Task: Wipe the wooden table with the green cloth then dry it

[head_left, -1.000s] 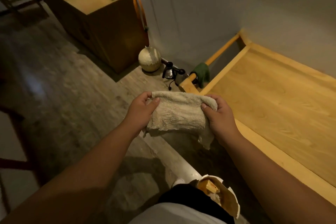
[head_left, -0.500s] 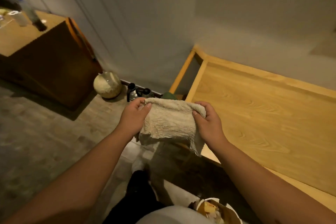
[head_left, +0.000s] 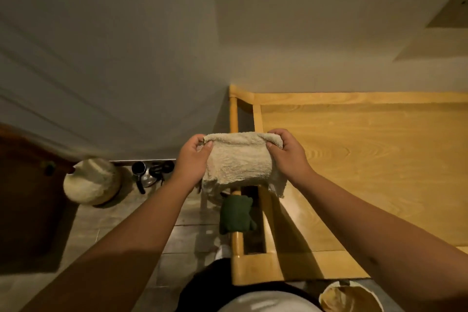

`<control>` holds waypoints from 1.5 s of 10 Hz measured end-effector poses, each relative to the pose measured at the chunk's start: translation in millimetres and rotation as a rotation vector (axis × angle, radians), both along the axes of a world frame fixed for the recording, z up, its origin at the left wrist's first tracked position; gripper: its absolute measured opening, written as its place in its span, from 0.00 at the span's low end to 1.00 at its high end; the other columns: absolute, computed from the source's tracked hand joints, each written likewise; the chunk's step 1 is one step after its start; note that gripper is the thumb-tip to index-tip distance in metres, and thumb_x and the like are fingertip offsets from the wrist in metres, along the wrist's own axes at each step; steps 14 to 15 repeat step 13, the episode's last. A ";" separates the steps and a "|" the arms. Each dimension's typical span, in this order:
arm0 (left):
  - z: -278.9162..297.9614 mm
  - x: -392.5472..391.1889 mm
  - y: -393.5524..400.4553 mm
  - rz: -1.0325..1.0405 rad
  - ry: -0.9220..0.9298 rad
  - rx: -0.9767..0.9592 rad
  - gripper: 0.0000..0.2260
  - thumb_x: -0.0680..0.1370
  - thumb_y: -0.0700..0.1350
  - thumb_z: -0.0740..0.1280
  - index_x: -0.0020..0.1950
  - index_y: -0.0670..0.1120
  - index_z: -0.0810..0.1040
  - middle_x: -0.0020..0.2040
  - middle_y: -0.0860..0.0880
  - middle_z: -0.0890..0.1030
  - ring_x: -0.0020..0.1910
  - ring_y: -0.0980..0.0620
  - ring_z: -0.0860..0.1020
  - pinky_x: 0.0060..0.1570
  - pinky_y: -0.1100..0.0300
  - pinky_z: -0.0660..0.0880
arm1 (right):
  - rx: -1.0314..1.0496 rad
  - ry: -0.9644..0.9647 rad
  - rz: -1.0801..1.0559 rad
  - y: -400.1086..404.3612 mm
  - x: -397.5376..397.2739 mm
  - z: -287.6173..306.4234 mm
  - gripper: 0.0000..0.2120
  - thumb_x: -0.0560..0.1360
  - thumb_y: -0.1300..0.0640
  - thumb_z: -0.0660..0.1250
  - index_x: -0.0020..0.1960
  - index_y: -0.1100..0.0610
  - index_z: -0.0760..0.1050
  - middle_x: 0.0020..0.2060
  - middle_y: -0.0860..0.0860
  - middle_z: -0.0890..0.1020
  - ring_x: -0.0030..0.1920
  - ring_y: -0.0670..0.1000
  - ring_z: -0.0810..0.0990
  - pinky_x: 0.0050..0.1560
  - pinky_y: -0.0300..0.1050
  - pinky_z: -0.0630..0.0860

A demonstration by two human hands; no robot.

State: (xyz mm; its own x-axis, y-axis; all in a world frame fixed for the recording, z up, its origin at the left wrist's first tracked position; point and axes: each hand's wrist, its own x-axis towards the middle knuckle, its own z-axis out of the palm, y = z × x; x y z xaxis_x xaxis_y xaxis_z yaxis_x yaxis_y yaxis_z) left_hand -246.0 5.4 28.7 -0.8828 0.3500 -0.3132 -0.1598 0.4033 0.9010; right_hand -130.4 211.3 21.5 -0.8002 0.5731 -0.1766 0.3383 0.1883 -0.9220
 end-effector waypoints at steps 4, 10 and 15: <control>-102.4 -98.1 33.7 -0.084 -0.140 -0.099 0.06 0.82 0.48 0.64 0.56 0.48 0.78 0.50 0.44 0.83 0.49 0.45 0.82 0.52 0.43 0.79 | 0.089 -0.239 -0.073 22.3 -91.8 -103.4 0.06 0.79 0.55 0.66 0.53 0.45 0.74 0.43 0.38 0.78 0.46 0.39 0.76 0.41 0.34 0.69; -103.0 -31.0 31.3 -0.509 -0.306 -0.009 0.30 0.84 0.45 0.60 0.82 0.58 0.48 0.79 0.53 0.61 0.74 0.55 0.65 0.68 0.62 0.67 | -0.273 -0.271 0.113 -50.8 -72.6 -103.6 0.32 0.83 0.44 0.57 0.81 0.52 0.49 0.78 0.49 0.61 0.75 0.48 0.61 0.75 0.48 0.58; -94.6 -31.6 14.2 -0.745 0.093 -0.589 0.39 0.80 0.62 0.61 0.80 0.62 0.38 0.83 0.50 0.51 0.81 0.46 0.50 0.76 0.37 0.48 | -0.217 -0.343 0.075 -44.6 -53.5 -85.6 0.34 0.81 0.40 0.58 0.81 0.51 0.51 0.77 0.50 0.63 0.74 0.51 0.64 0.71 0.48 0.61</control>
